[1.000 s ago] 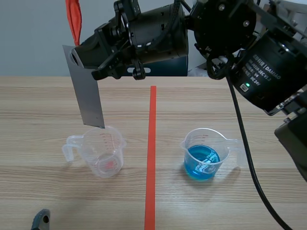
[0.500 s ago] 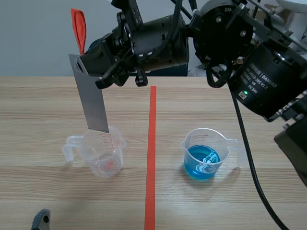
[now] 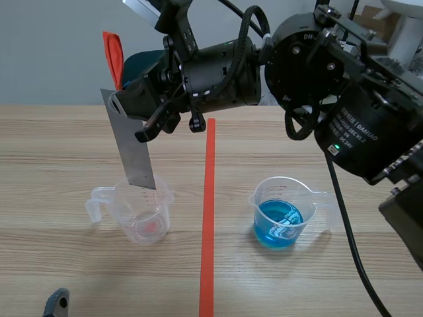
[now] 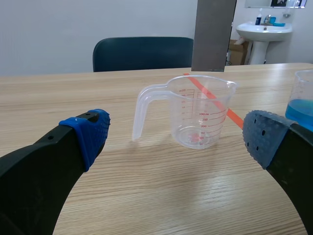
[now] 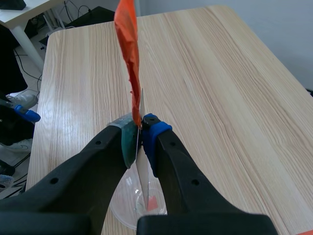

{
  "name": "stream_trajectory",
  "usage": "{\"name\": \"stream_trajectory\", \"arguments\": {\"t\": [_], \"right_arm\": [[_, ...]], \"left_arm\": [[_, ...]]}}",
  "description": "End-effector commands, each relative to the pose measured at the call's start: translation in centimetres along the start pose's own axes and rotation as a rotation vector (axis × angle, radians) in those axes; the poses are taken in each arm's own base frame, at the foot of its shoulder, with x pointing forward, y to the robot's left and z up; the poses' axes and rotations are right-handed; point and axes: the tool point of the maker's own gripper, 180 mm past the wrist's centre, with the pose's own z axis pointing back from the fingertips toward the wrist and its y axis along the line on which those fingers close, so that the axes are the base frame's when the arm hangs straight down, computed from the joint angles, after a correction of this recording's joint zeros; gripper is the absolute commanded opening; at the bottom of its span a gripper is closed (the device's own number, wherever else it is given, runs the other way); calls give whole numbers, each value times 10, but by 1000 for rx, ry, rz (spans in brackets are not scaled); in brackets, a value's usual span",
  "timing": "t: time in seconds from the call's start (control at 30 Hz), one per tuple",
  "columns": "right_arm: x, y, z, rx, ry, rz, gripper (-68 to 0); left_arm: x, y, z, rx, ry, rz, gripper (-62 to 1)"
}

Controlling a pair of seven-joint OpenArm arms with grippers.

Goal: Do the redox reaction experiment. put the plate into the left beaker

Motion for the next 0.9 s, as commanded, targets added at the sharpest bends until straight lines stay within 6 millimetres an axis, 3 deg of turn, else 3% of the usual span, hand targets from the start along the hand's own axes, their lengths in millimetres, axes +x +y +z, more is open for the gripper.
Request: {"name": "stream_trajectory", "arguments": {"t": [0.0, 0.37, 0.87], "right_arm": [[10, 2, -4, 11, -37, 15, -669], [-18, 3, -23, 19, -13, -6, -669], [-37, 1, -33, 18, -1, 9, -669]], "left_arm": [[4, 2, 1, -5, -12, -11, -37], [4, 2, 1, -5, -12, -11, -37], [4, 2, 1, -5, -12, -11, -37]]}}
